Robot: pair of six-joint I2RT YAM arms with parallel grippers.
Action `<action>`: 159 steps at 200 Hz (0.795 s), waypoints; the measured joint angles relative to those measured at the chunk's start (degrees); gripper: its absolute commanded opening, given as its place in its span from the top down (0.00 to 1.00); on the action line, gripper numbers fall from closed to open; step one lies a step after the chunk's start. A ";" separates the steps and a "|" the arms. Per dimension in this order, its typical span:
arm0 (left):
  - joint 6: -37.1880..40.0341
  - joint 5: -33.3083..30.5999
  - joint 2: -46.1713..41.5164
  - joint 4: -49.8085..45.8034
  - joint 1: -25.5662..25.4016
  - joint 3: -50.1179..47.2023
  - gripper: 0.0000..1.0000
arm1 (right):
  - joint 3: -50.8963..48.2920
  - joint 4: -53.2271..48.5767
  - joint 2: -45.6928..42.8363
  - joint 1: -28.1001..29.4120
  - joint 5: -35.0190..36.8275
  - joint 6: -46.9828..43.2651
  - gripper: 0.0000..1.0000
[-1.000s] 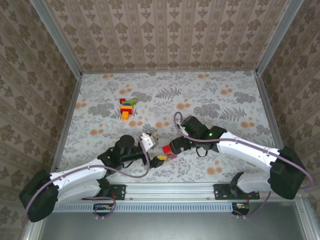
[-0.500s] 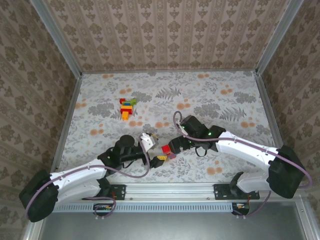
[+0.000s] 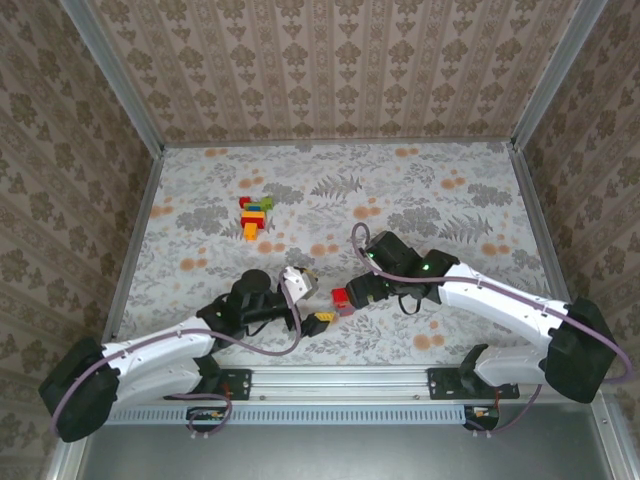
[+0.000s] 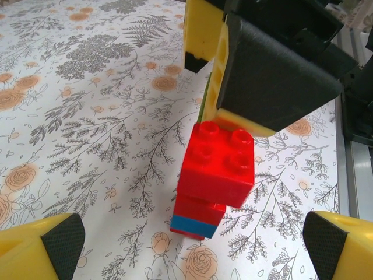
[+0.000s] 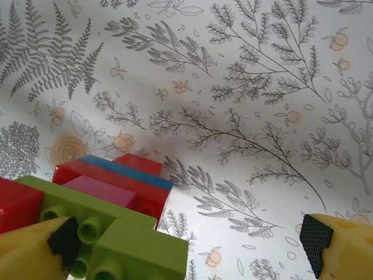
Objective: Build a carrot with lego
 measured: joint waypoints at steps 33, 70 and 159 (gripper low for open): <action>0.44 0.55 1.57 0.02 -0.44 0.39 0.00 | 0.33 -0.81 -1.33 0.00 0.61 -0.37 0.00; 1.55 1.49 3.56 0.98 -1.18 0.72 0.00 | 0.37 -0.74 -1.68 -0.11 0.63 -0.72 0.00; 7.08 6.64 16.50 8.81 0.22 2.43 0.00 | 3.30 -0.76 -3.63 -0.11 0.59 -0.94 0.00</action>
